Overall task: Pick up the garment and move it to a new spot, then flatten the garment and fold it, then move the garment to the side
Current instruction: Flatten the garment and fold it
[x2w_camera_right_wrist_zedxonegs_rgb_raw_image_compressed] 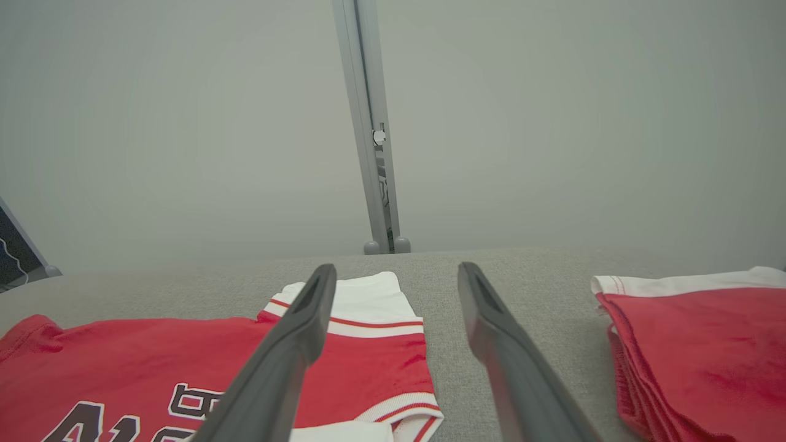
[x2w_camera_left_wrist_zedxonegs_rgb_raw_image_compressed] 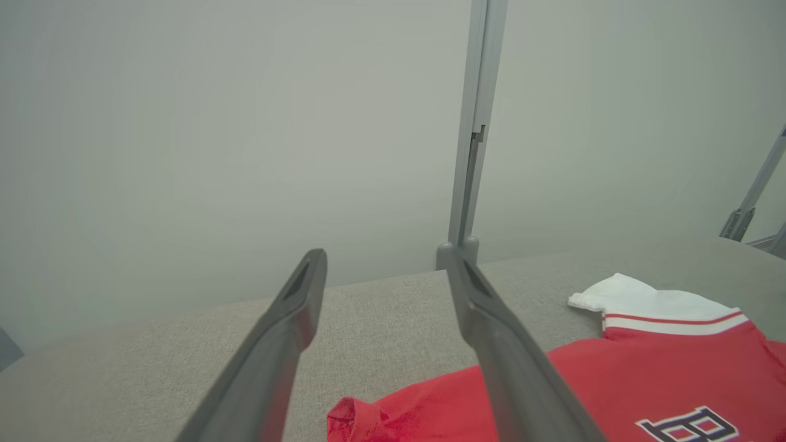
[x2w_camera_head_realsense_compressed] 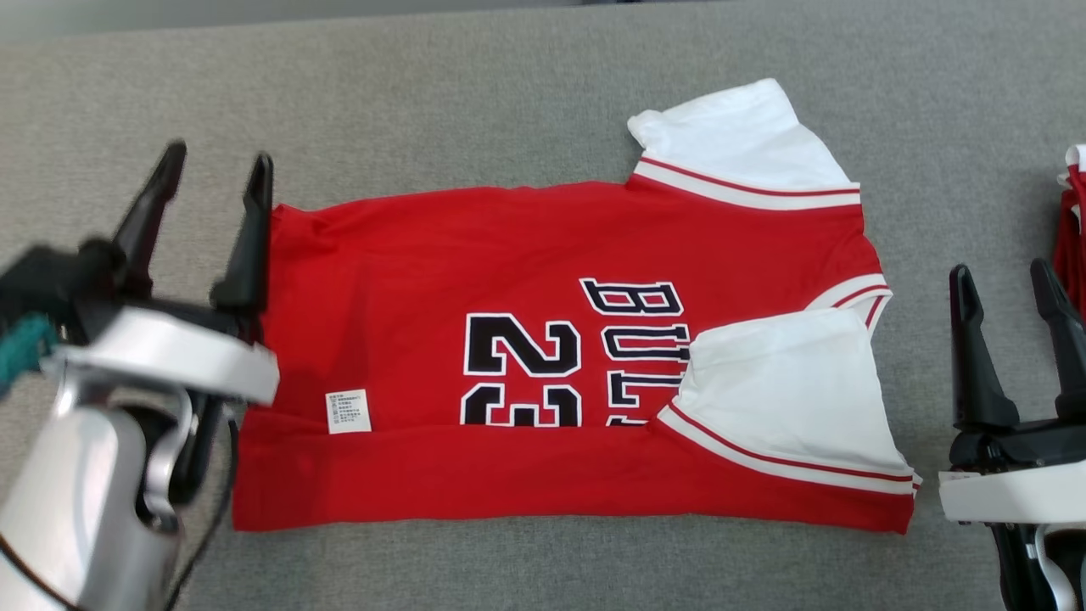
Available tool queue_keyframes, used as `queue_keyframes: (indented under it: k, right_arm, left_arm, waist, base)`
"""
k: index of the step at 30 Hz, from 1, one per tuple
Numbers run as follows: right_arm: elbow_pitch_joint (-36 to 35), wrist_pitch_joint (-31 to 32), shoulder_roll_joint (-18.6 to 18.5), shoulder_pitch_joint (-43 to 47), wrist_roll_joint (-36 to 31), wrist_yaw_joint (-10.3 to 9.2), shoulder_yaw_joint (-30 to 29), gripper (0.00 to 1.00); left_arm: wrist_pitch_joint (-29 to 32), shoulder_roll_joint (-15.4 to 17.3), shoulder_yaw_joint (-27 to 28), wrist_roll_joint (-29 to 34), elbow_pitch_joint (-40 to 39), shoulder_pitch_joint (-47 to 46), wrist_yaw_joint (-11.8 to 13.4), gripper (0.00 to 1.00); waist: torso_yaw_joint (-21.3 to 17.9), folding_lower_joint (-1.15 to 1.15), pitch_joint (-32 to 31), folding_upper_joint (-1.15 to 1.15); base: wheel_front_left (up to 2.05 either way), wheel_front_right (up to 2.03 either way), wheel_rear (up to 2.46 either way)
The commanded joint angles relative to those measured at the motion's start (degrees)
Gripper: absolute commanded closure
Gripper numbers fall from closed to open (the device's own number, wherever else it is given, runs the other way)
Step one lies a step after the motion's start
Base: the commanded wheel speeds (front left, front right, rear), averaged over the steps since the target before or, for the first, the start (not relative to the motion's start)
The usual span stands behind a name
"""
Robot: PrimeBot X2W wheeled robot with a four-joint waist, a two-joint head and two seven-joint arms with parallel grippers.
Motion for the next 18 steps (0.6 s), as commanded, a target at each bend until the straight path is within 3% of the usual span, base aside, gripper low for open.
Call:
queue_keyframes:
  k: [1,10,18]
  right_arm:
    - [-0.1,-0.1,-0.2,-1.5,0.1,0.02,0.3,0.00]
    - [2.5,-2.0,0.5,-4.0,1.1,0.02,1.6,0.00]
    - [4.4,-3.2,0.7,-4.2,1.5,0.02,1.6,0.00]
  left_arm:
    - [1.6,0.6,-0.1,-1.0,3.4,-4.7,-1.4,0.00]
    - [12.3,0.0,-1.8,-6.5,27.3,-17.5,-6.4,0.00]
    - [17.0,0.0,-1.8,-9.0,37.1,-20.6,-7.4,0.00]
  waist:
    - [-1.2,0.00,2.4,0.00]
    - [-4.0,0.00,5.7,0.00]
    - [-4.1,0.00,5.6,0.00]
  base:
    - [0.00,0.00,0.00]
    - [0.00,0.00,0.00]
    - [0.00,0.00,0.00]
